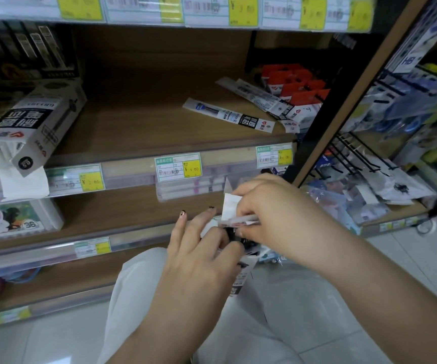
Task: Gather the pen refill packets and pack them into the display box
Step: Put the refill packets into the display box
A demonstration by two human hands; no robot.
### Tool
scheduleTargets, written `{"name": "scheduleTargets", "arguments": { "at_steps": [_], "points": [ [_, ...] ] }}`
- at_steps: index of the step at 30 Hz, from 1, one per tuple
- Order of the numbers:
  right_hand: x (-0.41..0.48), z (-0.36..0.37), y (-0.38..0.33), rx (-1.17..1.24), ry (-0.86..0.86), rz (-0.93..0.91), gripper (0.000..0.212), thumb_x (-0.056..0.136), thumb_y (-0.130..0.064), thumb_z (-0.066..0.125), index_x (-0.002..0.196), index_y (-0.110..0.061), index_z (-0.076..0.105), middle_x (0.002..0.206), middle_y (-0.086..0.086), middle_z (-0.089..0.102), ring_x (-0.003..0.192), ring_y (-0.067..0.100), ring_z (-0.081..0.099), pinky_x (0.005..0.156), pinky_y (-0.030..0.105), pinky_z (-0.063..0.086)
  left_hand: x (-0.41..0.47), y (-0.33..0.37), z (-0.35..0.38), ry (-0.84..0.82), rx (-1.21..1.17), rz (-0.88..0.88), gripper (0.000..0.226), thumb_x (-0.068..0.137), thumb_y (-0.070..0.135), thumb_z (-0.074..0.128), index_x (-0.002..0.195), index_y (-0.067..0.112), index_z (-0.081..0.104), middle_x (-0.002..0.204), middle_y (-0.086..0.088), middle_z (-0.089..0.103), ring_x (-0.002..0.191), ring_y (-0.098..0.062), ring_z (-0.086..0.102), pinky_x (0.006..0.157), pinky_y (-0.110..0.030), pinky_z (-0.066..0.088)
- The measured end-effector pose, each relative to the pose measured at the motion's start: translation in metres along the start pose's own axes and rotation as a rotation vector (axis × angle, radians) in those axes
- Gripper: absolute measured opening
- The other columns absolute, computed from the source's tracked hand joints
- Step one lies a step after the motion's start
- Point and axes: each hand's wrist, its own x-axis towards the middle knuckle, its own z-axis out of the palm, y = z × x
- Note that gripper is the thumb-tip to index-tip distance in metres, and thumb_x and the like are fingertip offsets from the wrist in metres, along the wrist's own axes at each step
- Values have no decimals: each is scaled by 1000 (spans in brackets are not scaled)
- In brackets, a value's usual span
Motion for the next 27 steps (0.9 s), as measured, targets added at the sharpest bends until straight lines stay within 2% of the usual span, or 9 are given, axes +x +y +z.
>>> {"name": "scheduleTargets", "arguments": {
  "at_steps": [3,5,7,10,13,15,16,19,27],
  "points": [
    [-5,-9,-5,-199,37,-15,23,86,-31,61,104,-19,65,127,-4,52,125,20,34,97,35,40,2,0,-1,-7,1,15,20,71,11,74,85,20,64,88,0,58,120,-31,44,107,-56,26],
    [-4,-13,-12,-251,72,-24,7,87,-26,59,90,-19,59,115,-7,52,124,19,35,86,29,40,3,1,-3,-39,13,18,29,66,7,80,87,20,65,88,0,59,119,-31,46,107,-56,27],
    [-3,-14,-19,-275,69,-19,17,88,-20,58,79,-22,43,97,-7,46,121,18,38,75,28,34,3,1,-3,-67,20,18,32,64,7,81,88,21,66,90,1,61,120,-32,48,107,-57,28],
    [2,-11,-21,-272,45,19,7,87,-15,56,85,-20,52,101,-5,50,120,17,39,75,27,38,1,1,-1,-73,14,6,30,66,7,80,89,20,66,92,1,62,119,-34,51,107,-57,28],
    [2,-5,-24,-281,17,7,29,82,-7,53,62,-17,35,87,-2,41,117,18,40,72,27,31,-2,1,1,-59,4,-7,31,65,7,82,88,20,66,93,1,63,119,-34,50,108,-55,25],
    [3,3,-28,-273,18,-3,20,82,-6,50,66,-14,40,83,-3,38,117,21,38,72,28,26,-4,0,1,-49,-9,-15,29,66,7,82,86,20,67,94,1,64,121,-33,49,108,-55,25],
    [3,8,-29,-271,27,-12,9,83,-7,49,78,-13,51,89,-3,41,118,22,36,73,29,24,-5,-1,0,-48,-17,-19,27,66,7,82,85,20,68,95,1,64,121,-33,49,108,-55,26],
    [8,19,-28,-289,31,-8,23,89,-13,49,109,-12,58,117,3,44,121,24,32,76,30,21,-6,-5,-2,-52,-8,-21,27,65,9,83,83,21,68,95,2,64,121,-32,50,106,-56,29],
    [13,1,-30,-268,-8,-71,21,91,-25,52,106,-17,64,142,-1,38,140,22,15,101,35,31,-1,-20,-13,14,-13,-22,13,76,25,59,84,19,67,91,3,65,114,-36,55,101,-55,34]
  ]
}}
